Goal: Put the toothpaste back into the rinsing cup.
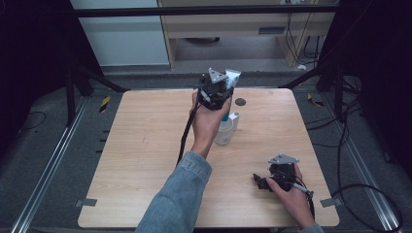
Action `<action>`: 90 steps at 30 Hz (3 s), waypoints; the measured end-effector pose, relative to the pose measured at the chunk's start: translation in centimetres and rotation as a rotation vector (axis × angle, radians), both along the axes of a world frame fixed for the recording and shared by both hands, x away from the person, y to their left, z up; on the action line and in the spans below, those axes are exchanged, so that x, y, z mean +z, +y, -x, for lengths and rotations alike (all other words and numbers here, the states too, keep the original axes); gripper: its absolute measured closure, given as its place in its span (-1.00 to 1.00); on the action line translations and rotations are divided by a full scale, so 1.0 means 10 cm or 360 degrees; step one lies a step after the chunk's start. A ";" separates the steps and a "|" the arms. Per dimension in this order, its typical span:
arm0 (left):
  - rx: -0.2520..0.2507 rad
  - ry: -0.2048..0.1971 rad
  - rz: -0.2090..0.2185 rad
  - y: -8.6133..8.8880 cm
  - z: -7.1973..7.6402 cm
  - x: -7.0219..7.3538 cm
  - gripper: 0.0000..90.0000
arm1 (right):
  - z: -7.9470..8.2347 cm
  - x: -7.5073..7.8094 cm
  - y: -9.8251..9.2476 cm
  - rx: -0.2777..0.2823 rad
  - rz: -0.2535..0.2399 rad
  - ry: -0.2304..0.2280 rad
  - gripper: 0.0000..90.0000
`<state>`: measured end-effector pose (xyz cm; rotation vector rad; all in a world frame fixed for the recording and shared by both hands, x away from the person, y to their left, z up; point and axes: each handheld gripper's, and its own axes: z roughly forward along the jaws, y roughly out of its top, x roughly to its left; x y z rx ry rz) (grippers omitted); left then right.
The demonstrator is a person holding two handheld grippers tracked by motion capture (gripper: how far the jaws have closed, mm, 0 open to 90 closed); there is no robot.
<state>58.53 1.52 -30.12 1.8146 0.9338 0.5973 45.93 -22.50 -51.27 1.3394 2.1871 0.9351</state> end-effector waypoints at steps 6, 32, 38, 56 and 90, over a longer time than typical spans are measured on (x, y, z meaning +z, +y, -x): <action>0.0005 -0.0045 0.0030 -0.01 -0.01 -0.03 0.76 | 0.00 0.00 0.00 0.0004 0.0008 -0.0006 -0.99; 0.0024 -0.0248 -0.0040 -0.11 0.14 -0.19 0.76 | 0.00 0.00 0.00 0.0005 0.0008 -0.0007 -0.99; 0.0027 -0.0263 -0.0039 -0.11 0.15 -0.25 0.76 | 0.00 0.00 0.00 0.0008 0.0011 -0.0008 -0.99; 0.0072 -0.0257 -0.0003 -0.03 0.13 -0.52 0.76 | 0.00 0.00 0.00 0.0005 0.0010 -0.0006 -0.99; 0.0110 -0.0159 -0.0004 0.04 0.01 -0.94 0.75 | 0.00 0.00 0.00 0.0006 0.0014 -0.0010 -0.99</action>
